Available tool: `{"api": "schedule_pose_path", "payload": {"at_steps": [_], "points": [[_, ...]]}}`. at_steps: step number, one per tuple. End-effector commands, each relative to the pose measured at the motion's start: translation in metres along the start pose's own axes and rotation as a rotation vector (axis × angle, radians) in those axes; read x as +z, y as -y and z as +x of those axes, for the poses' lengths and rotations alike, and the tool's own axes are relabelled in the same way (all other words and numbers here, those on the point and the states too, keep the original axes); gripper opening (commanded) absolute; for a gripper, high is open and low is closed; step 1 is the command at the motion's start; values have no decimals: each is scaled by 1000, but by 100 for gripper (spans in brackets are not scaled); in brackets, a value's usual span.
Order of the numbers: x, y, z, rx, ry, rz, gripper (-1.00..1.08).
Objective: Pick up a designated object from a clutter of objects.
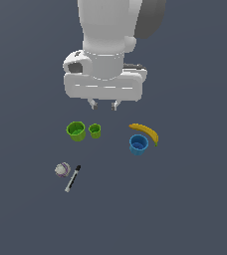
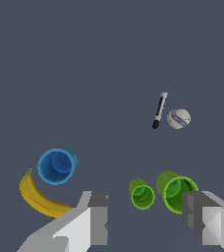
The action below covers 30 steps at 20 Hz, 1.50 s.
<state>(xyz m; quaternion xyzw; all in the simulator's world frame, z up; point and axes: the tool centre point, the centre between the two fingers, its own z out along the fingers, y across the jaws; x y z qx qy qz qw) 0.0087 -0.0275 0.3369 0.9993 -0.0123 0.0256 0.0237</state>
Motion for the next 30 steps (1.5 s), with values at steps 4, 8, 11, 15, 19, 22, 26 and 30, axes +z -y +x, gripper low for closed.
{"api": "schedule_pose_path", "payload": {"at_steps": [4,8,11,15,19,22,26,30], "points": [[6,-5,0,-12,12,-7,28],[21,-16,-1,-41,41,-22,28],[38,-29,-3,-75,76,-38,28],[68,-53,-9,-135,140,-61,28],[107,-83,-19,-216,228,-83,28],[138,-107,-31,-285,304,-94,28],[176,-138,-51,-375,404,-97,28],[206,-162,-69,-448,487,-91,28]]}}
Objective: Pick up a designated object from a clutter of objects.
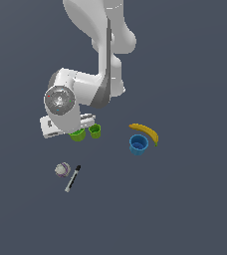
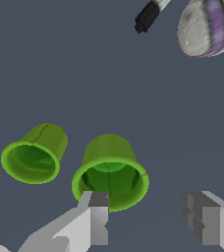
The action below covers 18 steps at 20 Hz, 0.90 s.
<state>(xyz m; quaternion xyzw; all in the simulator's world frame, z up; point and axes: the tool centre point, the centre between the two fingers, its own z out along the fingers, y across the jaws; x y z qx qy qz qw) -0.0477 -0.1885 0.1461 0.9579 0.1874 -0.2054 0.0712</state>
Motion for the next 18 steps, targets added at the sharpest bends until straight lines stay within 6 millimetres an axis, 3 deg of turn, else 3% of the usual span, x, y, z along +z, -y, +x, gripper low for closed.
{"api": "schedule_pose_path", "payload": {"at_steps": [1,8,18], "points": [[22,-8,-7,-48,45,4,28],[60,-20,-20,-129,122,18,28],[72,-22,-24,-142,135,22,28]]}}
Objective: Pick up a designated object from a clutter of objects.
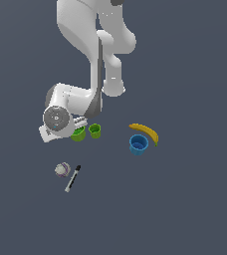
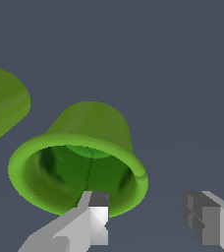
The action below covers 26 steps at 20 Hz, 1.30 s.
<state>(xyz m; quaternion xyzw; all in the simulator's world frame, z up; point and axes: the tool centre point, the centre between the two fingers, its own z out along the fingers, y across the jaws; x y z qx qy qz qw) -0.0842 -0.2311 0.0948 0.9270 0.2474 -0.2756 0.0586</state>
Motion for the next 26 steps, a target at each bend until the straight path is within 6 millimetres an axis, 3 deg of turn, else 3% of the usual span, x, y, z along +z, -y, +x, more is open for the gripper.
{"api": "schedule_pose_path", "payload": {"at_steps": [1,9,10,21,26], "points": [[6,0,0,-1,1,1,28],[28,1,-1,-5,3,1,28],[28,1,-1,-5,3,1,-100],[27,0,0,-5,1,0,-100],[9,-4,7,21,-34,-14,-100]]}}
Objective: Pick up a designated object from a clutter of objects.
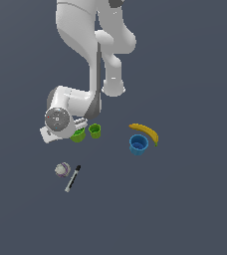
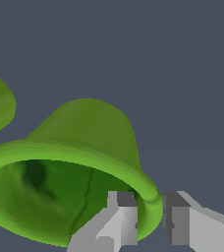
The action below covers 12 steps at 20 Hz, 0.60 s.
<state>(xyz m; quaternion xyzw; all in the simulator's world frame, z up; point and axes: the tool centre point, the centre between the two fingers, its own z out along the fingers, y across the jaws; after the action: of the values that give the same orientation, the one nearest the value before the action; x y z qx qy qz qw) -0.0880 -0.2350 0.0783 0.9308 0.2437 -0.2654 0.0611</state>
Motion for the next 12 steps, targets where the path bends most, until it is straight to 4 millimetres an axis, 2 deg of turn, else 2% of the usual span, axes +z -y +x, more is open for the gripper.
{"api": "schedule_pose_path", "payload": {"at_steps": [1,6,9,12], "points": [[-15,-4,6,19,-28,-13,-100],[-67,-16,24,88,-122,-52,-100],[-113,-26,34,148,-202,-86,-100],[-169,-37,40,220,-298,-128,-100]]}}
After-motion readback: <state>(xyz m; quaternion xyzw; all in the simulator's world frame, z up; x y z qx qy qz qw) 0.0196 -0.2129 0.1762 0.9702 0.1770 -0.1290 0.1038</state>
